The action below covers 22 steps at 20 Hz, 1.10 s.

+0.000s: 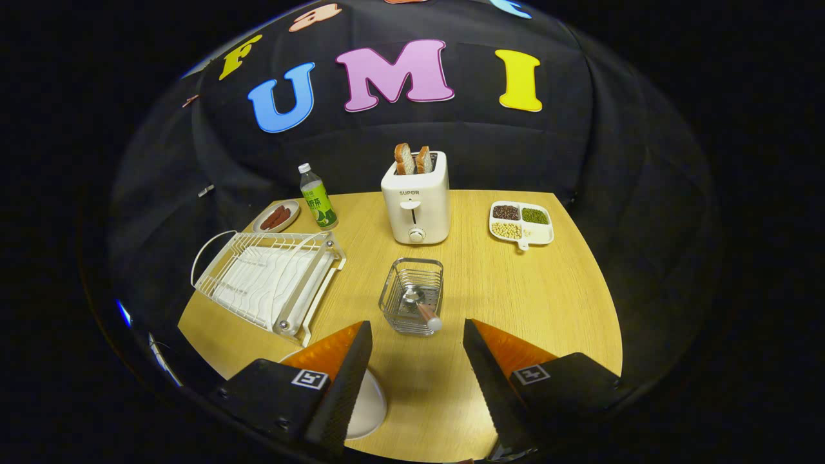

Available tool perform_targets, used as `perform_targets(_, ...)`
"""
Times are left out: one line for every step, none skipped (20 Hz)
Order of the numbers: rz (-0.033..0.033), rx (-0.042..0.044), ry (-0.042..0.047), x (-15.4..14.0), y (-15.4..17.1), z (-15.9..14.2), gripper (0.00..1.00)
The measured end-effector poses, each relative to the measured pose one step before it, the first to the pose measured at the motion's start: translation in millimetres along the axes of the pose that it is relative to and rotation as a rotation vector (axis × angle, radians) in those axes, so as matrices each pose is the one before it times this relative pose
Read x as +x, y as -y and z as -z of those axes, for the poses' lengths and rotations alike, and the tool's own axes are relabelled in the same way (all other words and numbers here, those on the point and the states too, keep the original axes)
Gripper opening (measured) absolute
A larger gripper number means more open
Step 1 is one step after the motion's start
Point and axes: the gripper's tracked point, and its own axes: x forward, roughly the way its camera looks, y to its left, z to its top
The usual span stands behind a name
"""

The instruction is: Take the plate from the dish rack, then take the spoon from the basket and place it into the plate.

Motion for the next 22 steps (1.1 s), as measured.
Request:
perform_targets(-0.00048, -0.00872, -0.01572, 9.17, 3.34, 0.8, 0.85)
perform_targets(-0.00077, -0.00583, -0.0218, 9.22, 3.0, 2.58, 0.82)
perform_targets(-0.0016, -0.00512, -0.02173, 8.19, 1.91, 3.77, 0.79)
perform_targets(-0.00762, -0.00448, -0.01948, 7.52, -0.56, 2.78, 0.71)
perform_targets(-0.00502, -0.00707, -0.01243, 4.74, -0.14, 1.15, 0.67)
perform_targets(-0.00655, -0.00839, -0.01092, 4.65, -0.71, 1.17, 0.57)
perform_targets(-0.00405, -0.00646, -0.00933, 4.32, -1.12, 1.84, 0.54)
perform_targets(-0.00364, -0.00259, -0.0061, 3.4, -0.78, 0.22, 0.5)
perform_targets(-0.00431, 0.00186, -0.00667, 3.44, -2.21, 0.99, 0.48)
perform_targets(-0.0019, 0.00062, -0.00688, 0.78, 0.05, 0.84, 0.38)
perform_targets(-0.01336, 0.00841, 0.00004, -1.24, -4.08, -0.07, 0.29)
perform_targets(-0.00636, -0.00276, 0.00479, 3.68, -2.97, -1.28, 0.17)
perform_targets(0.00099, -0.01098, 0.00683, -2.83, 1.31, -1.24, 0.15)
perform_targets(0.00338, -0.00822, 0.00187, -1.36, -0.22, 0.27, 0.11)
perform_targets(0.00836, -0.00286, 0.00517, -1.31, -0.04, -0.38, 0.11)
perform_targets(0.01645, 0.00087, 0.00208, -1.61, 2.11, -0.66, 0.11)
perform_targets(0.01798, -0.00152, 0.00483, -2.73, 3.65, -1.77, 0.11)
perform_targets(0.01469, 0.00188, 0.00607, -2.76, 2.19, -3.08, 0.11)
perform_targets(0.00842, 0.00479, 0.00927, -4.56, 1.41, -3.23, 0.11)
perform_targets(0.00431, 0.00563, 0.00879, -4.86, 0.08, -4.32, 0.11)
perform_targets(0.00609, 0.00333, 0.01455, -5.24, 0.73, -4.34, 0.11)
perform_targets(0.00598, 0.00204, 0.01258, -5.33, 0.76, -5.16, 0.11)
